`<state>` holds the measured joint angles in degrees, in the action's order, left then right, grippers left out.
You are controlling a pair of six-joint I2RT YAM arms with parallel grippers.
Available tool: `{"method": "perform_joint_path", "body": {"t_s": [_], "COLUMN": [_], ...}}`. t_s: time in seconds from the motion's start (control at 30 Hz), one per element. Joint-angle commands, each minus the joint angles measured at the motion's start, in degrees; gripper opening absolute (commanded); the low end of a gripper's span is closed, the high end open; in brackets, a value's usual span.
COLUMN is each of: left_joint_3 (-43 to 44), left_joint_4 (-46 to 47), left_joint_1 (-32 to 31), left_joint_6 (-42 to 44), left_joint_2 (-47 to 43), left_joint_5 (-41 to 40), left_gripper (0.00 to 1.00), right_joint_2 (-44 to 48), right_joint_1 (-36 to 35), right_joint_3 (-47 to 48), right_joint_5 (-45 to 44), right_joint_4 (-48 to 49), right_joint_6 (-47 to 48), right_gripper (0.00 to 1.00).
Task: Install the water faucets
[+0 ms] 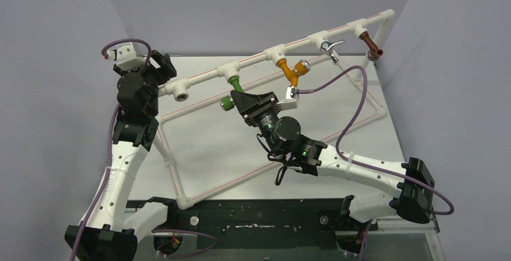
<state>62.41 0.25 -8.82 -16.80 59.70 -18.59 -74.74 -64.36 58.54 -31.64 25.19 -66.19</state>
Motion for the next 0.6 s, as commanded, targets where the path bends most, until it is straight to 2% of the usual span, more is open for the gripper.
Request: {"method": "perform_joint_path", "body": {"t_s": [0.0, 0.23, 0.4, 0.57], "left_joint_3": [-4.67, -4.81, -4.77, -4.78], "left_joint_4": [-15.19, -15.20, -15.19, -15.19], "left_joint_1": [0.03, 0.03, 0.03, 0.03], "left_joint_6": [1.33, 1.24, 1.24, 1.24], "left_joint_2": [2.85, 2.70, 2.62, 2.61], "left_joint_5": [1.98, 2.15, 2.07, 2.09], "left_gripper": [0.70, 0.70, 0.70, 0.70], "right_joint_2": [0.06, -0.82, -0.80, -0.35], "right_joint_1": [0.98, 1.34, 1.30, 1.34], "right_joint_3": [-0.70, -2.48, -1.11, -1.42], "right_joint_5": [-0.09, 0.60, 1.49, 2.08], "right_joint_4": [17.45, 23.30, 20.54, 16.87], "right_joint_6": [-13.84, -20.28, -19.10, -18.20], "right_gripper": [0.00, 0.00, 0.00, 0.39]}}
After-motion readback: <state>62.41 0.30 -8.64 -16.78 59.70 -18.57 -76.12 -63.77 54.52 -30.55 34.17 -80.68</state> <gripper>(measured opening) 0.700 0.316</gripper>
